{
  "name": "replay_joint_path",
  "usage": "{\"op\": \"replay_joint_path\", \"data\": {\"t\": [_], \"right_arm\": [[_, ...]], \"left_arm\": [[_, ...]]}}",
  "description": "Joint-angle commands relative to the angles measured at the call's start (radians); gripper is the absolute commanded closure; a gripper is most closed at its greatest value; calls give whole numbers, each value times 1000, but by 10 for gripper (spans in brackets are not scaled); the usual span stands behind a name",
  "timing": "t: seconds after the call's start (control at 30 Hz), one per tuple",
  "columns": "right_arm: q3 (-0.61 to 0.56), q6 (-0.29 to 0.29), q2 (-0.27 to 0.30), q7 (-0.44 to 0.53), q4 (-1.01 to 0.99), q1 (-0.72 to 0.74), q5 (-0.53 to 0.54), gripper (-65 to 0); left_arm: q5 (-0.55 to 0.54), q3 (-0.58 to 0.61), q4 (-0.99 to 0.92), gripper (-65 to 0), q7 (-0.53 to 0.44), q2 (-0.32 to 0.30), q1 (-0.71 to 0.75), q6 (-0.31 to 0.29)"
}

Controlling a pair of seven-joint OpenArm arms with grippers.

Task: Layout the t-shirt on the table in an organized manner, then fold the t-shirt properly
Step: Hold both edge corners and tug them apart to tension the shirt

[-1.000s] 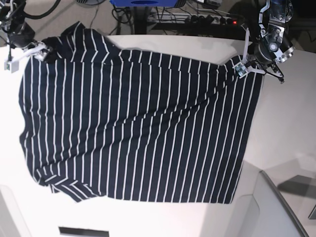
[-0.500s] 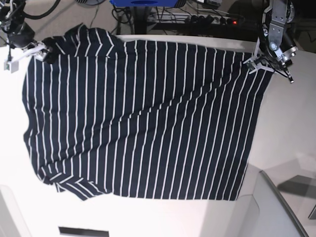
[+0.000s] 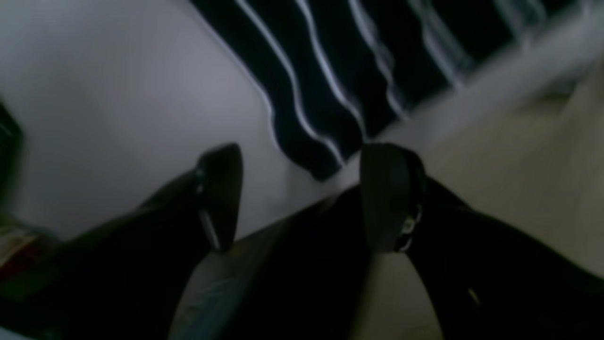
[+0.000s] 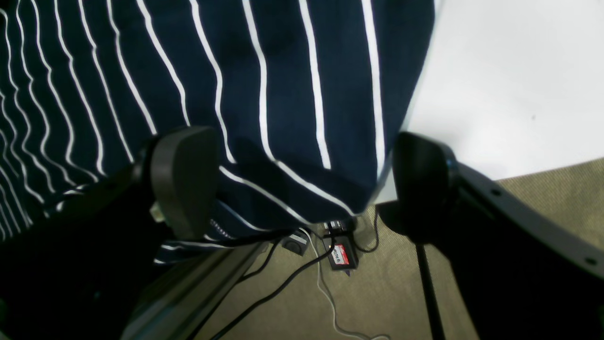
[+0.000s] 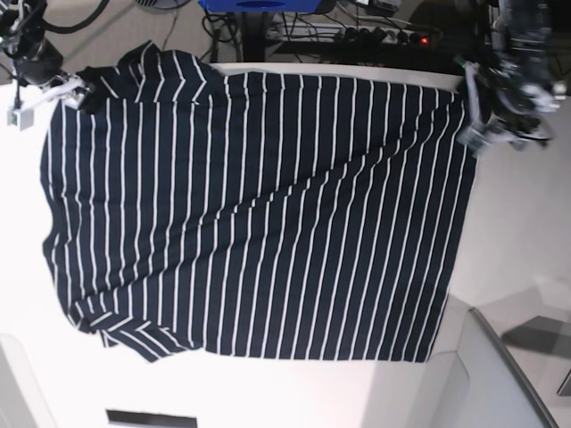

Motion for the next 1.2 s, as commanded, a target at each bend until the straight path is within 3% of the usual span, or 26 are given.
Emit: {"op": "replay_joint_path", "data": {"t": [0.0,0.13,0.2,0.27,0.43,0.67,0.9,1.07,1.17], "right_arm": [[10,10,10,17,29,-17,12,-524],[10,89,-10,48,73,-32,9,-524],[10,92,-13,46,73,-30,9,-524],[7,92,-16,43,70,-27,6,-524],[4,92,-16,43,70,-17,4,-524],[4,92,-13,43,67,-12,3,-524],[7,92,-13,43,65,-12,3,-524],[7,92,-11,43,65,-12,3,-524],[5,92,-11,43,65,-12,3,-524]], "left_arm": [[-56,-74,-3,-378,16,-21,15,9],[-382,-260,-100,-378,8,-21,54,9],[-447,-306,-173,-378,7,-20,49,9],[-453,-332,-252,-378,-9,-20,40,9],[-451,-327,-399,-378,-185,-3,32,9],[-458,-275,-512,-380,-303,11,9,9],[-462,-243,-511,-400,-339,9,12,9],[-462,-245,-442,-566,-337,9,63,9],[-464,-261,-422,-571,-337,11,75,9]]}}
